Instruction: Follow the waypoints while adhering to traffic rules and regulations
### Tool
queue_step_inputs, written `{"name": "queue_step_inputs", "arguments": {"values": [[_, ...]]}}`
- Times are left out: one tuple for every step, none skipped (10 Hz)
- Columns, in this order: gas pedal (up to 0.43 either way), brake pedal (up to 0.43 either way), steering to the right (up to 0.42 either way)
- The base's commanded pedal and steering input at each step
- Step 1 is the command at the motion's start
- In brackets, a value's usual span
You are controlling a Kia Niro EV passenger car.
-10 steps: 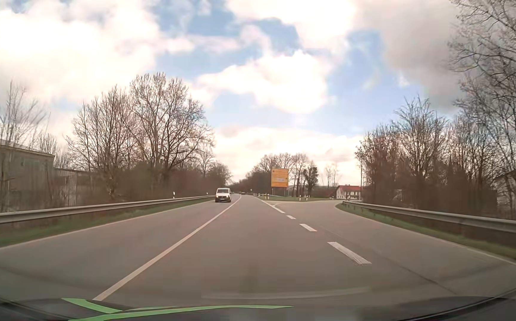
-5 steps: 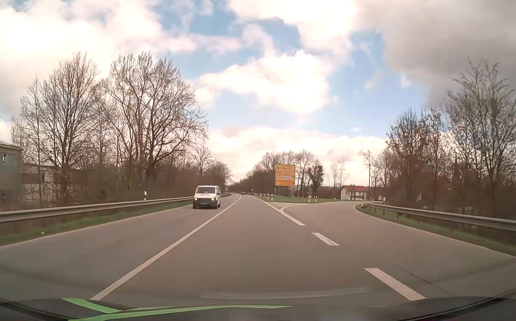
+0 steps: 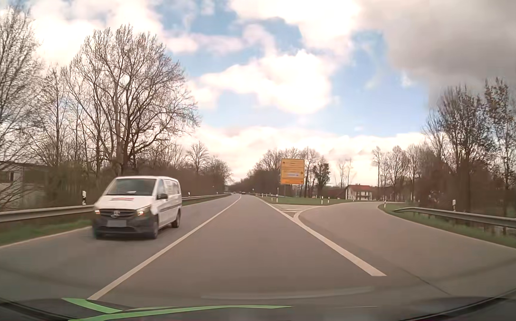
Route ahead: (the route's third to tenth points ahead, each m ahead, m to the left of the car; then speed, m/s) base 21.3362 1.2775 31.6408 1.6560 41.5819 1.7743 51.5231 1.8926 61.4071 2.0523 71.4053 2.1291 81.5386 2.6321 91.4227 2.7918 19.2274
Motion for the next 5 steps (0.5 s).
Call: {"name": "queue_step_inputs", "arguments": {"values": [[0.24, 0.0, -0.001], [0.24, 0.0, -0.001], [0.24, 0.0, -0.001], [0.24, 0.0, -0.001], [0.24, 0.0, -0.001]]}}
